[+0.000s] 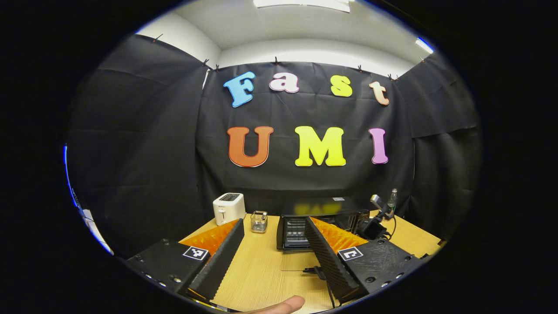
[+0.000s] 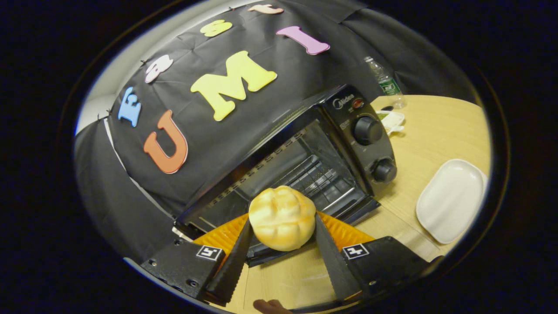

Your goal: Open the electric oven with the left hand, put the food in, and close the electric oven.

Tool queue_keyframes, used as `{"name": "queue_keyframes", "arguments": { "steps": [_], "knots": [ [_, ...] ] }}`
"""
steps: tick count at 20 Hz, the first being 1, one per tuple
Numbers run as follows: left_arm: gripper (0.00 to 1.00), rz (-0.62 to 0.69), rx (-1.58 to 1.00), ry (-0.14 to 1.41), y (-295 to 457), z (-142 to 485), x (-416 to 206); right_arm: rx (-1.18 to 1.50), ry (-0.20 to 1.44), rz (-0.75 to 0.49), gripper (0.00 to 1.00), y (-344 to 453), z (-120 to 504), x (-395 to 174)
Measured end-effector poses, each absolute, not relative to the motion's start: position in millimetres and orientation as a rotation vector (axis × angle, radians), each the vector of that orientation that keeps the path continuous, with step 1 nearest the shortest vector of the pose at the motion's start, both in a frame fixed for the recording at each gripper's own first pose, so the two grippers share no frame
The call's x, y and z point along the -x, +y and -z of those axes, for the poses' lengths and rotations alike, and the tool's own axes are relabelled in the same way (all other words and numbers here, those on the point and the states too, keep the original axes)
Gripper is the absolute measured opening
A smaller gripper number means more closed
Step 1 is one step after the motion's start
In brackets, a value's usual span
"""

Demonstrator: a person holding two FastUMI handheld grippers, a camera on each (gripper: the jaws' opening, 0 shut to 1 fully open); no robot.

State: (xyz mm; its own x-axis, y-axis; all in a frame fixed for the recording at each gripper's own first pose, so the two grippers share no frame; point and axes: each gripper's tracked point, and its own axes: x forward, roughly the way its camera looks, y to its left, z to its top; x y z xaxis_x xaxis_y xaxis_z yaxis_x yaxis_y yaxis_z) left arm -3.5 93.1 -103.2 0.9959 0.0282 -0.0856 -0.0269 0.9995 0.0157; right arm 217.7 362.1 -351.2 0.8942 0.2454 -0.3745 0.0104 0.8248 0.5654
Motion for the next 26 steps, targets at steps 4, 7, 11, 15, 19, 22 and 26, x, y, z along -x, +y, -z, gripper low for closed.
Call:
{"name": "queue_keyframes", "arguments": {
  "steps": [4, 7, 11, 15, 19, 22, 26],
  "knots": [
    [0.92, -0.033, -0.010, 0.102, 101, 111, -4, -0.515, 0.424, -0.124, 0.86, 378, 355, -248],
    [0.92, -0.017, 0.003, 0.101, 96, 114, -10, -0.448, 0.380, -0.103, 0.86, 377, 353, -273],
    [0.92, -0.020, 0.008, 0.120, 101, 125, -18, -0.408, 0.380, -0.088, 0.86, 375, 360, -297],
    [0.92, -0.029, 0.022, 0.150, 103, 135, -23, -0.363, 0.407, -0.119, 0.87, 386, 368, -303],
    [0.92, -0.038, 0.014, 0.161, 104, 139, -16, -0.352, 0.424, -0.149, 0.96, 388, 363, -289],
    [0.92, -0.041, 0.007, 0.162, 101, 137, -12, -0.361, 0.452, -0.154, 0.96, 380, 362, -270],
    [0.92, -0.044, 0.005, 0.173, 95, 138, -3, -0.383, 0.469, -0.180, 0.96, 361, 348, -239]
  ]
}}
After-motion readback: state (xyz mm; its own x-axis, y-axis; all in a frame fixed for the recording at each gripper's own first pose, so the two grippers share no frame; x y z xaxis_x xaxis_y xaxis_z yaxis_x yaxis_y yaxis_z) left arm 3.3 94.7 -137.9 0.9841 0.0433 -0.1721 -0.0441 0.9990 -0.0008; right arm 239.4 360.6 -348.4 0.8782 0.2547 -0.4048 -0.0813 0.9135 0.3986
